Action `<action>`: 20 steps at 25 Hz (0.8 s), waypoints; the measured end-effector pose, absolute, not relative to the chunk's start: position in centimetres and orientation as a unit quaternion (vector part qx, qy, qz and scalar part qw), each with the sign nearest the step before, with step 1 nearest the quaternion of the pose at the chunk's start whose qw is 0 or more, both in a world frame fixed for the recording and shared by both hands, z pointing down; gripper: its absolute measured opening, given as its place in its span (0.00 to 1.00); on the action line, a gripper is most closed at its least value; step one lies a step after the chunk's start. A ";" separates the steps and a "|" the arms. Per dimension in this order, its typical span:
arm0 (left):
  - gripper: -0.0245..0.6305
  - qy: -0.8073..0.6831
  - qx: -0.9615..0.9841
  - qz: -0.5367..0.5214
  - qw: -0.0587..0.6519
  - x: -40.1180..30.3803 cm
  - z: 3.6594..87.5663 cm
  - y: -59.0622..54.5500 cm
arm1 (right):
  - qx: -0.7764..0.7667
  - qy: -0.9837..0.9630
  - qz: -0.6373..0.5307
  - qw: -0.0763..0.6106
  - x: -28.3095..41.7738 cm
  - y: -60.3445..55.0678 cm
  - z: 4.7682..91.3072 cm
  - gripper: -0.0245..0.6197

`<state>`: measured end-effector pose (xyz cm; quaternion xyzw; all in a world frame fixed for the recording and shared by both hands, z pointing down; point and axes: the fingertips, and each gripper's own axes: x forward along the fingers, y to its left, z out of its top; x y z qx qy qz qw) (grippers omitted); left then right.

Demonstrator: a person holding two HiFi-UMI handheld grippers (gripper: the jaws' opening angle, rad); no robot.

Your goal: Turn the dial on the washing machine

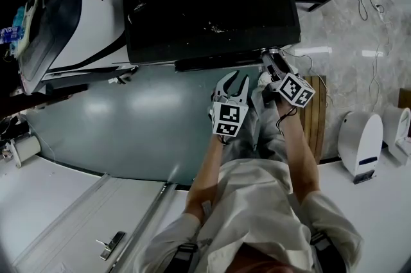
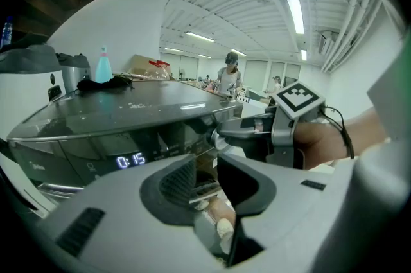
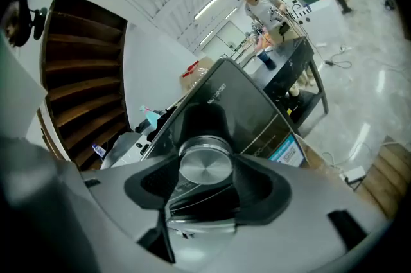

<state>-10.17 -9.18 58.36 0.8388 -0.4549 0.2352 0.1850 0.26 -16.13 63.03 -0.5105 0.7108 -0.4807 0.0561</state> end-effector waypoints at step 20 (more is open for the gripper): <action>0.20 -0.452 0.837 0.244 0.186 -9.4 58.7 -8.8 | -0.463 0.635 -0.584 0.201 0.4 -15.9 63.3 0.45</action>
